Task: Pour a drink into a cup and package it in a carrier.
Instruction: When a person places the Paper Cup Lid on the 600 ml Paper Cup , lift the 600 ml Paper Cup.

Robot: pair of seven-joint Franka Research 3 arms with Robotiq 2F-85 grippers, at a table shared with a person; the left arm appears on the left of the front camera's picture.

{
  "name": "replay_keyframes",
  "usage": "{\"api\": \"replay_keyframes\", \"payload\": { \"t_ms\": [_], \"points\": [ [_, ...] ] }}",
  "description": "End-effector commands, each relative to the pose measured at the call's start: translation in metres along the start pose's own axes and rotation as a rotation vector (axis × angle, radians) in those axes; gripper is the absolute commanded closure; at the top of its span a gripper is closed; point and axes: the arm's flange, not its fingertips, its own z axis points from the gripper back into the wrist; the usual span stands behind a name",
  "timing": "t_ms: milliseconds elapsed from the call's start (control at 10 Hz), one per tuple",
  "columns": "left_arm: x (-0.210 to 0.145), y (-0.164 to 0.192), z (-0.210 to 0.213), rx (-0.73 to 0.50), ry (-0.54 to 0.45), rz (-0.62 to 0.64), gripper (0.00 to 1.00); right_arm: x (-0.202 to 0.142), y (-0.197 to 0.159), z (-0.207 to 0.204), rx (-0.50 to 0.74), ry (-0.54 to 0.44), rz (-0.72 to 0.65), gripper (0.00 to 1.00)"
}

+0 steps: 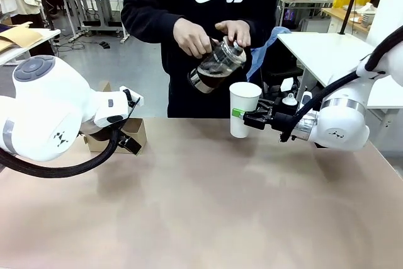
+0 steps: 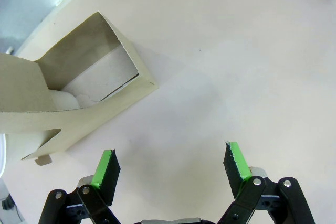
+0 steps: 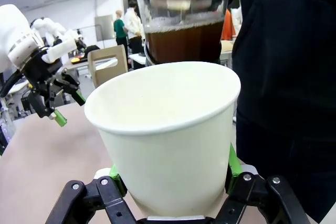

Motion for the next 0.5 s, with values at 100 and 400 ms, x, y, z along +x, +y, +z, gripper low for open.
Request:
{"api": "replay_keyframes", "payload": {
  "t_ms": [100, 400],
  "points": [
    [-0.0003, 0.0007, 0.0003, -0.002, -0.001, 0.002, 0.0, 0.0042, 0.004, 0.0, -0.012, 0.012, 0.007, 0.19],
    [-0.0003, 0.0007, 0.0003, -0.002, -0.001, 0.002, 0.0, 0.0042, 0.004, 0.0, -0.012, 0.012, 0.007, 0.19]
  ]
}}
